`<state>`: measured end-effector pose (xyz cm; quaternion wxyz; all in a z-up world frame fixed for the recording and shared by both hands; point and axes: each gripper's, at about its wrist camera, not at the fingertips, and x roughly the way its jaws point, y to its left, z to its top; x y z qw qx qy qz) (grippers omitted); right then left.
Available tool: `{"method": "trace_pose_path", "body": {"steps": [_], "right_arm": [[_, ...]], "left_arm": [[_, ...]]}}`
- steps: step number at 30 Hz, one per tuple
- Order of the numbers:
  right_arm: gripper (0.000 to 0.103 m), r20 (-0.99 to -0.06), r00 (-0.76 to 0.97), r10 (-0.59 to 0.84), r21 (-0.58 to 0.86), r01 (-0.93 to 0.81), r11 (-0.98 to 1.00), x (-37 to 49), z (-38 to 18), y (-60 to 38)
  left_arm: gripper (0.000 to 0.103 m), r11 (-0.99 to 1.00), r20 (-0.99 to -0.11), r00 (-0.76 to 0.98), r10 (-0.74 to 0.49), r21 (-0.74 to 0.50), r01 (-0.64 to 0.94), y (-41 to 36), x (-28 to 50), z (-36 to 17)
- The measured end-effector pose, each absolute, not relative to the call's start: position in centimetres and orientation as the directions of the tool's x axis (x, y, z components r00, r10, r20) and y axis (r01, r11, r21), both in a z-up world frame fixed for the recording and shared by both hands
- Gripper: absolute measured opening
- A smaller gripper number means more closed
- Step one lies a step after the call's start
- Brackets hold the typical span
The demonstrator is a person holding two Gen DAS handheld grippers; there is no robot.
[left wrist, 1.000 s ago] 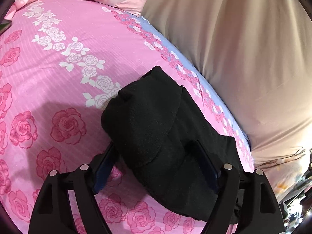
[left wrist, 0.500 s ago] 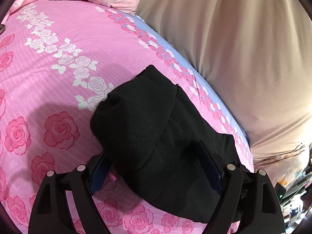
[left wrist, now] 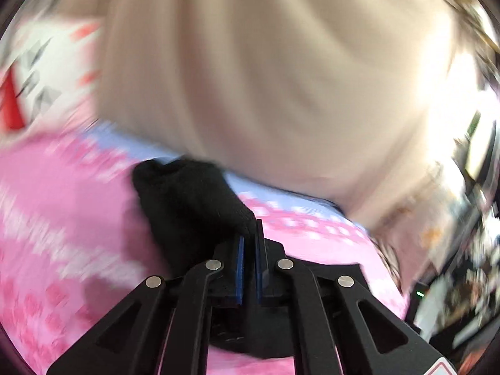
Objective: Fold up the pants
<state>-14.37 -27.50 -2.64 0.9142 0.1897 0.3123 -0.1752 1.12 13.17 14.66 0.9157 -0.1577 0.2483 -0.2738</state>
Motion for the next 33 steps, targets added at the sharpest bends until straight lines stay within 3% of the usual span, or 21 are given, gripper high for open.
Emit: {"method": "trace_pose_path", "body": {"steps": [4,5,6,8,15,18,22,23,24,27,28,29,30,33], "right_arm": [[0.082,-0.621,0.761,-0.188,0.257,0.424,0.868,-15.4,-3.4,-28.0],[0.082,-0.617,0.765,-0.185,0.260,0.420,0.869,-15.5,-3.5,-28.0],[0.083,-0.607,0.774,-0.181,0.264,0.411,0.873,-15.8,-3.4,-27.9],[0.087,-0.599,0.784,-0.162,0.272,0.390,0.880,-15.7,-3.4,-27.9],[0.090,-0.599,0.787,-0.149,0.258,0.366,0.894,-15.5,-3.5,-27.5],[0.090,-0.602,0.781,-0.164,0.238,0.372,0.897,-15.4,-3.6,-27.4],[0.090,-0.614,0.766,-0.191,0.204,0.388,0.899,-15.0,-3.8,-27.2],[0.090,-0.617,0.762,-0.199,0.194,0.392,0.899,-14.9,-3.8,-27.1],[0.090,-0.619,0.758,-0.208,0.182,0.395,0.901,-14.8,-3.8,-27.0],[0.090,-0.619,0.755,-0.217,0.164,0.394,0.904,-14.7,-3.9,-26.8],[0.090,-0.619,0.755,-0.215,0.163,0.392,0.905,-14.7,-3.9,-26.9],[0.090,-0.620,0.755,-0.213,0.165,0.391,0.906,-14.7,-3.9,-27.0],[0.091,-0.621,0.755,-0.211,0.168,0.391,0.905,-14.7,-3.9,-27.1],[0.091,-0.620,0.759,-0.198,0.181,0.384,0.906,-14.7,-4.0,-27.2]], "left_arm": [[0.013,0.828,-0.429,0.712,-0.556,-0.358,0.431,8.0,1.3,14.8],[0.031,0.827,-0.438,0.706,-0.557,-0.375,0.420,7.8,1.5,14.1],[0.058,0.825,-0.440,0.706,-0.555,-0.397,0.402,8.1,1.6,13.4],[0.074,0.848,-0.450,0.739,-0.501,-0.427,0.315,10.1,1.7,11.5],[0.074,0.880,-0.622,0.725,-0.297,-0.472,-0.044,20.8,3.9,2.8],[0.074,0.834,-0.669,0.681,-0.299,-0.530,-0.154,24.6,4.1,-1.0],[0.075,0.735,-0.668,0.633,-0.392,-0.641,-0.221,26.5,4.8,-4.7],[0.082,0.728,-0.648,0.660,-0.381,-0.650,-0.219,26.5,4.8,-4.6],[0.082,0.728,-0.652,0.659,-0.375,-0.647,-0.226,26.4,5.0,-4.6],[0.081,0.708,-0.625,0.653,-0.427,-0.681,-0.188,25.4,6.5,-4.7],[0.076,0.705,-0.619,0.649,-0.443,-0.687,-0.174,25.0,7.4,-4.8],[0.049,0.716,-0.625,0.649,-0.434,-0.676,-0.173,24.6,8.1,-4.5],[0.030,0.729,-0.628,0.647,-0.433,-0.666,-0.159,23.9,8.4,-4.0],[0.017,0.798,-0.599,0.695,-0.398,-0.599,-0.060,21.3,8.2,0.5]]}}
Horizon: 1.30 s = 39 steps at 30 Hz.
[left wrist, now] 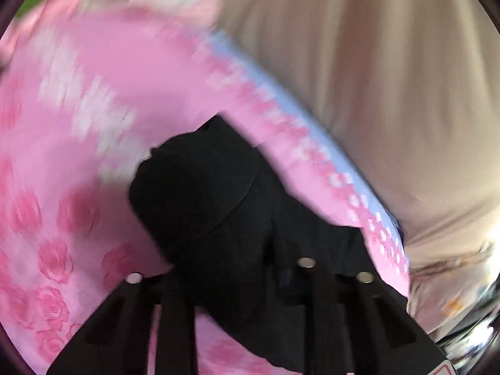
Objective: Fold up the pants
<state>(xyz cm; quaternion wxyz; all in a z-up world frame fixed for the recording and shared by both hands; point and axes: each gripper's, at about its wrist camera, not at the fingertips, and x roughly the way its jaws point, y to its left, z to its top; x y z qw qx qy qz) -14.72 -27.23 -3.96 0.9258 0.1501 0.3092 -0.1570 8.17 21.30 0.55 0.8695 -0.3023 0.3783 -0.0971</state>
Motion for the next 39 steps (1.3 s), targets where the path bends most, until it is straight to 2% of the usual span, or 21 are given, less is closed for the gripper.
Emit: {"method": "trace_pose_path", "body": {"steps": [5,7,8,10,11,12,16,18,22,27,30,32,33,34,35,37,39], "right_arm": [[0.092,-0.604,0.781,-0.162,0.226,0.362,0.904,-15.0,-3.8,-27.6],[0.092,-0.593,0.792,-0.144,0.251,0.351,0.902,-15.3,-3.6,-27.8],[0.092,-0.588,0.798,-0.134,0.264,0.346,0.901,-15.5,-3.5,-27.9],[0.092,-0.579,0.807,-0.118,0.286,0.337,0.897,-15.7,-3.3,-28.2],[0.092,-0.574,0.812,-0.111,0.298,0.333,0.895,-15.9,-3.1,-28.4],[0.092,-0.568,0.817,-0.098,0.314,0.325,0.892,-16.0,-3.0,-28.5],[0.093,-0.548,0.834,-0.067,0.346,0.299,0.889,-16.5,-2.5,-28.7],[0.093,-0.551,0.832,-0.058,0.343,0.289,0.894,-16.2,-2.3,-28.5],[0.094,-0.564,0.825,0.012,0.370,0.240,0.898,-13.9,-1.8,-28.0],[0.094,-0.594,0.801,0.074,0.408,0.221,0.886,-10.1,-0.7,-26.9],[0.094,-0.583,0.777,0.237,0.501,0.113,0.858,-8.8,-0.8,-24.0],[0.094,-0.630,0.726,0.276,0.493,0.099,0.865,-7.1,-1.6,-21.9],[0.090,-0.665,0.693,0.278,0.477,0.109,0.872,-5.8,-2.4,-20.9],[0.056,-0.691,0.674,0.263,0.449,0.114,0.886,-4.8,-2.7,-20.2],[0.042,-0.717,0.654,0.240,0.407,0.115,0.906,-4.0,-2.7,-19.4],[0.026,-0.704,0.688,0.178,0.316,0.078,0.946,-3.3,0.2,-18.3],[0.019,-0.635,0.762,0.128,0.232,0.030,0.972,-3.8,4.8,-17.5]], "left_arm": [[0.004,0.834,-0.413,0.751,-0.515,-0.442,0.330,10.4,3.8,11.9],[0.005,0.813,-0.411,0.705,-0.578,-0.367,0.452,4.7,2.2,13.7],[0.014,0.799,-0.422,0.678,-0.601,-0.346,0.492,2.2,1.8,13.5],[0.042,0.764,-0.449,0.621,-0.643,-0.319,0.560,-2.0,1.2,12.0],[0.065,0.741,-0.443,0.596,-0.670,-0.340,0.580,-3.4,1.1,10.6],[0.068,0.736,-0.457,0.580,-0.675,-0.357,0.575,-4.2,1.0,9.4],[0.068,0.733,-0.489,0.549,-0.678,-0.398,0.551,-3.8,0.9,6.4],[0.068,0.734,-0.501,0.538,-0.678,-0.417,0.536,-2.2,0.8,5.5],[0.071,0.807,-0.520,0.618,-0.590,-0.390,0.442,2.8,0.0,4.7],[0.073,0.824,-0.533,0.633,-0.562,-0.431,0.369,7.2,0.0,2.9],[0.074,0.838,-0.541,0.648,-0.536,-0.434,0.331,8.9,0.0,2.0],[0.074,0.833,-0.542,0.643,-0.542,-0.448,0.325,9.7,0.4,1.6],[0.074,0.829,-0.541,0.639,-0.547,-0.455,0.324,9.9,0.5,1.4],[0.074,0.826,-0.542,0.634,-0.552,-0.461,0.325,10.1,0.6,1.3],[0.074,0.824,-0.541,0.631,-0.555,-0.464,0.326,10.2,0.6,1.2],[0.074,0.818,-0.536,0.627,-0.566,-0.462,0.343,10.4,0.5,1.2],[0.075,0.815,-0.525,0.631,-0.572,-0.447,0.368,10.3,0.1,1.6]]}}
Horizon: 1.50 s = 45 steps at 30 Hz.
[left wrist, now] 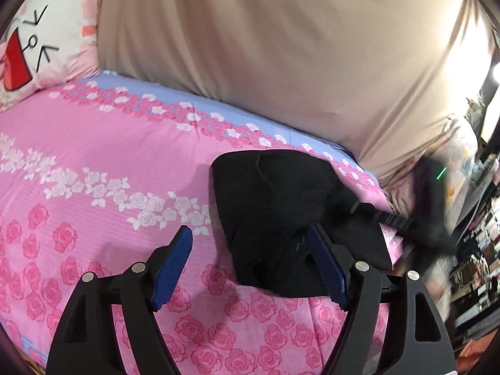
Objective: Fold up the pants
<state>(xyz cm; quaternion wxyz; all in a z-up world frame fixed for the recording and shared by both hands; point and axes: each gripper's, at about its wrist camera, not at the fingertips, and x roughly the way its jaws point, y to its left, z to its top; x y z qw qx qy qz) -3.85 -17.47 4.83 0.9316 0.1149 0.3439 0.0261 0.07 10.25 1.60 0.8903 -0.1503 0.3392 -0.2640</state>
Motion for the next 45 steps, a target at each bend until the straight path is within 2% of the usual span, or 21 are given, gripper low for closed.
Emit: {"method": "trace_pose_path", "body": {"steps": [3,5,6,8,9,10,12,18,19,20,22,24,27,30,32,35,37,38,41,43,45], "right_arm": [[0.020,-0.582,0.812,-0.046,0.094,0.124,0.988,-3.9,8.6,-19.4],[0.026,-0.629,0.763,-0.150,0.023,0.212,0.977,-3.3,7.1,-21.9],[0.034,-0.663,0.711,-0.235,-0.008,0.307,0.952,-3.3,5.3,-23.9],[0.036,-0.708,0.673,-0.213,0.078,0.375,0.924,-4.6,2.8,-26.8],[0.042,-0.708,0.696,-0.118,0.215,0.372,0.903,-5.8,1.7,-28.1],[0.063,-0.693,0.719,-0.049,0.310,0.359,0.880,-6.7,1.0,-28.8],[0.088,-0.654,0.755,0.044,0.440,0.332,0.834,-7.8,0.0,-29.4],[0.088,-0.666,0.727,0.166,0.520,0.294,0.802,-4.7,-2.6,-28.2],[0.083,-0.672,0.722,0.165,0.516,0.296,0.804,-4.2,-3.0,-28.0],[0.073,-0.673,0.722,0.163,0.511,0.294,0.808,-3.3,-3.2,-27.8],[0.029,-0.677,0.722,0.140,0.475,0.284,0.833,-2.2,-2.7,-26.6],[0.018,-0.644,0.757,0.110,0.430,0.239,0.871,-1.8,-0.3,-24.7],[0.015,-0.528,0.845,0.077,0.369,0.147,0.918,-4.5,5.7,-21.8],[0.015,-0.431,0.901,-0.057,0.246,0.178,0.953,-10.2,9.6,-20.8],[0.015,-0.432,0.880,-0.197,0.177,0.297,0.938,-14.3,9.0,-22.5],[0.020,-0.540,0.785,-0.304,0.155,0.448,0.881,-17.2,4.4,-26.2],[0.021,-0.649,0.706,-0.284,0.225,0.534,0.815,-18.8,-0.6,-29.5],[0.023,-0.661,0.703,-0.263,0.263,0.545,0.796,-19.6,-2.1,-30.4],[0.040,-0.604,0.756,-0.253,0.329,0.526,0.784,-21.7,-1.9,-30.6],[0.075,-0.572,0.760,-0.309,0.310,0.549,0.776,-22.8,-1.0,-30.9],[0.082,-0.551,0.761,-0.341,0.308,0.566,0.765,-23.6,-0.3,-32.1]], "left_arm": [[0.081,0.817,-0.521,0.632,-0.574,-0.415,0.400,9.2,-0.2,2.0],[0.082,0.808,-0.522,0.617,-0.588,-0.409,0.424,8.0,-0.1,1.8],[0.083,0.801,-0.525,0.605,-0.598,-0.412,0.434,7.4,-0.1,1.6],[0.083,0.788,-0.535,0.579,-0.615,-0.415,0.454,6.1,0.2,1.1],[0.083,0.785,-0.543,0.568,-0.619,-0.412,0.462,5.5,0.3,0.8],[0.083,0.785,-0.556,0.555,-0.619,-0.405,0.469,4.6,0.5,0.3],[0.083,0.784,-0.577,0.535,-0.618,-0.397,0.478,3.2,0.8,-0.5],[0.083,0.771,-0.597,0.498,-0.629,-0.398,0.497,0.8,0.7,-1.4],[0.083,0.773,-0.597,0.501,-0.627,-0.395,0.496,0.8,0.5,-1.4],[0.083,0.775,-0.598,0.502,-0.625,-0.394,0.494,0.9,0.4,-1.4],[0.083,0.781,-0.599,0.508,-0.619,-0.397,0.482,1.5,0.3,-1.4],[0.083,0.784,-0.597,0.513,-0.616,-0.402,0.473,2.1,0.3,-1.3],[0.083,0.788,-0.586,0.530,-0.613,-0.407,0.461,3.4,0.2,-0.6],[0.083,0.778,-0.560,0.540,-0.628,-0.425,0.463,4.6,-0.1,0.2],[0.085,0.754,-0.542,0.524,-0.657,-0.457,0.472,4.9,-0.1,0.4],[0.086,0.721,-0.538,0.480,-0.693,-0.504,0.476,4.1,0.5,-0.3],[0.086,0.705,-0.559,0.431,-0.709,-0.535,0.466,2.5,1.5,-1.5],[0.086,0.698,-0.565,0.411,-0.716,-0.549,0.461,1.8,1.9,-2.0],[0.086,0.688,-0.586,0.362,-0.725,-0.583,0.432,-0.2,2.9,-3.3],[0.086,0.698,-0.611,0.341,-0.715,-0.594,0.399,-1.2,3.7,-4.4],[0.086,0.703,-0.624,0.325,-0.711,-0.614,0.359,-1.7,4.5,-5.5]]}}
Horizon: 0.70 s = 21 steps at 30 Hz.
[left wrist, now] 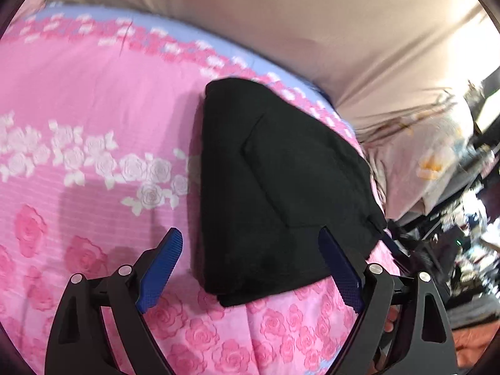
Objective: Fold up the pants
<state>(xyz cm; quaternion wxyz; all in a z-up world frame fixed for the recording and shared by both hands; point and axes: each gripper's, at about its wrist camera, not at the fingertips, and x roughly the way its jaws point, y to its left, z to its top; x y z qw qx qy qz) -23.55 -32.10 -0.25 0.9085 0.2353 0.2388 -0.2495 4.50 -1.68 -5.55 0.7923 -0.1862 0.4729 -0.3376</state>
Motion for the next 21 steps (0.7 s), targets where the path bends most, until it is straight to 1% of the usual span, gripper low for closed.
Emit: {"method": "trace_pose_path", "body": {"steps": [2,4,5,6,7,8,9,10,11,12,13,17,19,20,21], "right_arm": [[0.084,-0.558,0.771,-0.305,0.351,0.553,0.756,-23.7,-0.6,-33.5],[0.090,-0.579,0.779,-0.239,0.424,0.539,0.728,-23.1,-1.5,-35.2],[0.090,-0.589,0.781,-0.207,0.454,0.532,0.715,-22.6,-2.3,-35.9],[0.090,-0.599,0.783,-0.171,0.487,0.525,0.698,-21.7,-3.3,-36.2],[0.087,-0.601,0.786,-0.144,0.506,0.514,0.693,-21.2,-3.8,-36.0],[0.076,-0.599,0.793,-0.116,0.524,0.497,0.692,-20.6,-4.3,-36.0],[0.054,-0.597,0.799,-0.074,0.545,0.472,0.693,-19.9,-4.7,-35.7],[0.048,-0.594,0.800,-0.083,0.538,0.472,0.698,-19.5,-4.6,-35.2],[0.041,-0.594,0.799,-0.099,0.518,0.473,0.713,-19.3,-4.2,-34.6],[0.036,-0.588,0.800,-0.117,0.491,0.468,0.735,-19.1,-3.3,-33.5],[0.033,-0.577,0.808,-0.120,0.484,0.456,0.747,-18.8,-2.6,-32.7],[0.032,-0.539,0.841,-0.049,0.460,0.342,0.819,-17.7,-0.4,-28.3],[0.032,-0.557,0.830,-0.005,0.427,0.292,0.856,-16.3,-0.8,-25.2],[0.034,-0.574,0.819,0.012,0.416,0.280,0.865,-15.6,-1.4,-24.3],[0.039,-0.609,0.792,0.035,0.401,0.270,0.875,-14.7,-2.9,-23.2]], "left_arm": [[0.086,0.699,-0.633,0.297,-0.715,-0.641,0.317,-2.1,5.4,-7.0],[0.088,0.684,-0.631,0.265,-0.729,-0.673,0.280,-2.5,6.2,-8.2],[0.091,0.672,-0.609,0.285,-0.740,-0.685,0.282,-2.5,6.4,-8.1],[0.091,0.680,-0.614,0.293,-0.733,-0.678,0.279,-2.7,6.5,-8.0],[0.091,0.679,-0.614,0.291,-0.734,-0.679,0.281,-3.0,6.7,-8.0],[0.084,0.665,-0.602,0.284,-0.747,-0.685,0.296,-3.3,6.9,-7.9],[0.054,0.644,-0.587,0.265,-0.765,-0.692,0.327,-3.8,7.1,-7.7],[0.049,0.649,-0.593,0.265,-0.760,-0.682,0.337,-3.9,7.2,-7.4],[0.036,0.657,-0.591,0.287,-0.754,-0.668,0.349,-3.6,7.1,-6.8],[0.025,0.652,-0.580,0.298,-0.758,-0.663,0.368,-3.3,7.0,-6.2],[0.024,0.655,-0.570,0.322,-0.756,-0.647,0.391,-2.7,6.7,-5.1],[0.022,0.703,-0.559,0.427,-0.711,-0.579,0.413,2.1,5.4,-1.8],[0.023,0.724,-0.568,0.451,-0.689,-0.571,0.387,5.2,4.9,-1.4],[0.025,0.753,-0.591,0.468,-0.657,-0.548,0.365,6.8,4.6,-1.7],[0.028,0.794,-0.629,0.486,-0.607,-0.508,0.334,8.0,4.5,-2.3]]}}
